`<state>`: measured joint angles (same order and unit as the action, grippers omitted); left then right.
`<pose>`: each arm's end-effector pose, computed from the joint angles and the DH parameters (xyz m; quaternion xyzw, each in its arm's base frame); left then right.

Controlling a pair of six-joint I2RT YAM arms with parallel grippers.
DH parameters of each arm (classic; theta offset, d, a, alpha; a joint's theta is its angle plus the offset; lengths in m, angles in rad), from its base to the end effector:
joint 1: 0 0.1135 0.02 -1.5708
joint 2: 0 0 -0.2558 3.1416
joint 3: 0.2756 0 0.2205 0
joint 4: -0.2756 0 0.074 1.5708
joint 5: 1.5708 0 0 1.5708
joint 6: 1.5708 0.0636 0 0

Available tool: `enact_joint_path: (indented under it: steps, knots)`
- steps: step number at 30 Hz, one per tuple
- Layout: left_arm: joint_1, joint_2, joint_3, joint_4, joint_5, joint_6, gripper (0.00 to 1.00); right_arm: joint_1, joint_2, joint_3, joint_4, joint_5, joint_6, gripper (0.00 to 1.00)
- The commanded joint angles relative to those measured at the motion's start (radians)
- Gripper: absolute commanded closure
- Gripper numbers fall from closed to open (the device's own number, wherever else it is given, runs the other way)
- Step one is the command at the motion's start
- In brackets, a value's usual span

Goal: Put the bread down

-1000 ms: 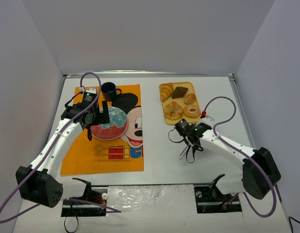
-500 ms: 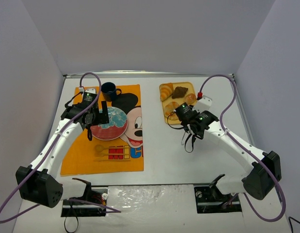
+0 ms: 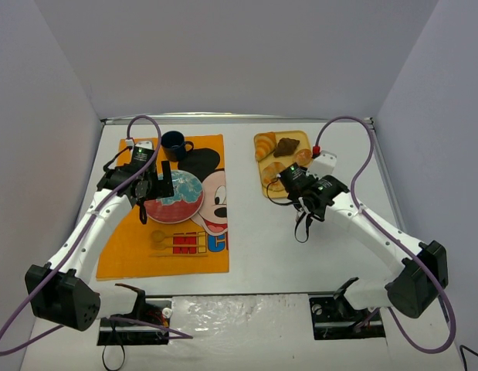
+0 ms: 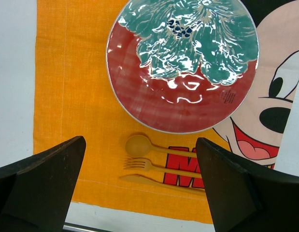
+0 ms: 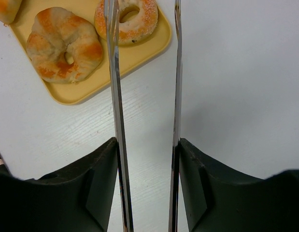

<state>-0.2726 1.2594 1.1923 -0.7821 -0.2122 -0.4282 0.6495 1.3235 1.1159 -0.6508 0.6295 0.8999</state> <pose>0.2418 -0.0537 0.3004 -0.1096 0.9246 -0.0274 0.3637 0.2292 0.1270 0.2816 0.2184 0.8707 0.0246 0.4399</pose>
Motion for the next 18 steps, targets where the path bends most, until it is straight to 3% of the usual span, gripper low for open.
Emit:
enact_joint_path:
  steps: [1, 18]
  knots:
    - [0.009, -0.015, 0.052, 0.003, -0.023, -0.009, 0.03, 0.007, 0.040, 0.095, -0.004, 0.020, -0.054, 0.54]
    - [0.009, -0.017, 0.044, 0.007, -0.022, -0.015, 0.03, 0.038, 0.285, 0.382, 0.017, -0.123, -0.206, 0.47]
